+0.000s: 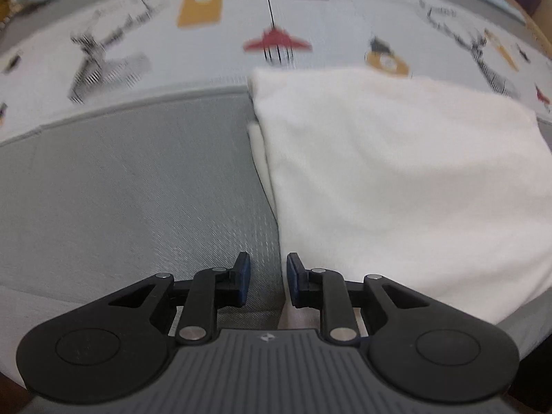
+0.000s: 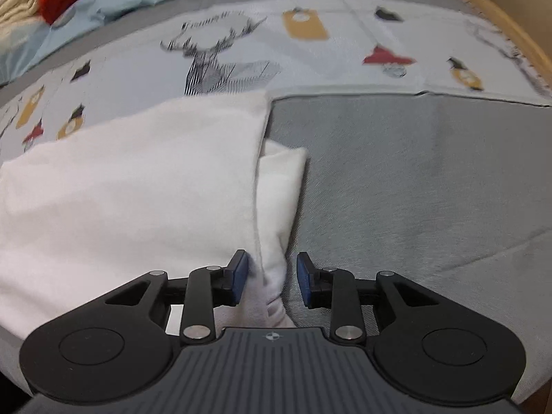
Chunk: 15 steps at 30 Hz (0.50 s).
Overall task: Fold small clothes
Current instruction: 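Open both grippers and lift them away from the folded shirt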
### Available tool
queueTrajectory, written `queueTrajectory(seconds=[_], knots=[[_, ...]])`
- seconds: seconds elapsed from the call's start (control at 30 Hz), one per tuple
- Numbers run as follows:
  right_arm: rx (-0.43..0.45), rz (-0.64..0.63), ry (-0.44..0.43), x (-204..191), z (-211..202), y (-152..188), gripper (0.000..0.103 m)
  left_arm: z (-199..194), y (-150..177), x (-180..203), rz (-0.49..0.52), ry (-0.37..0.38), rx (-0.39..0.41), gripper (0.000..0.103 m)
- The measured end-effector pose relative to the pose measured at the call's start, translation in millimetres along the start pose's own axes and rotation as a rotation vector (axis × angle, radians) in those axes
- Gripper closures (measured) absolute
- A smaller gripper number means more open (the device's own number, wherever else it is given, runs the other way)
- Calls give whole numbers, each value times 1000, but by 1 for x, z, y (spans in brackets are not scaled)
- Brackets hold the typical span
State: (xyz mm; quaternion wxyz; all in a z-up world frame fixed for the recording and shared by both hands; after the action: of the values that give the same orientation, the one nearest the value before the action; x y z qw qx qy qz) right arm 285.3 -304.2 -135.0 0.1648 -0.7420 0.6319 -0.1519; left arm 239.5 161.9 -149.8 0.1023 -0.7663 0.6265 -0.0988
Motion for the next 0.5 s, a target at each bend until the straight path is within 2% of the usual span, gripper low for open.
queueTrajectory(seconds=[0.1, 0.2, 0.33, 0.43, 0.5], knots=[[93, 32, 11, 2, -30, -8, 72, -32, -4, -2, 35, -9, 83, 75], [196, 38, 26, 1, -69, -17, 72, -81, -11, -10, 44, -36, 203, 63], [376, 46, -22, -14, -133, -24, 70, -157, -3, -17, 15, 20, 371, 45], [496, 37, -77, -32, -173, -14, 70, -192, 14, -13, -35, 51, 453, 41], [547, 54, -98, -41, -187, -4, 69, -200, 32, 7, -30, 80, 483, 41]])
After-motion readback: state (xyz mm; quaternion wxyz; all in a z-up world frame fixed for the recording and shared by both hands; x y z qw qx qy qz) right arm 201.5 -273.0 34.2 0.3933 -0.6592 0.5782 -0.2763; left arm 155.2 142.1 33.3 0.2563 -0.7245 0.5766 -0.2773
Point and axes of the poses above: each gripper's, at about its wrist camera, not at the fingertips, and z roughly the way its jaws point, x to its right, y to its underside, the point moved 9 cm from there along z, roughly the way its jaws point, and after that the axes turned 8 degrees about -z, right-handed, at the moved point
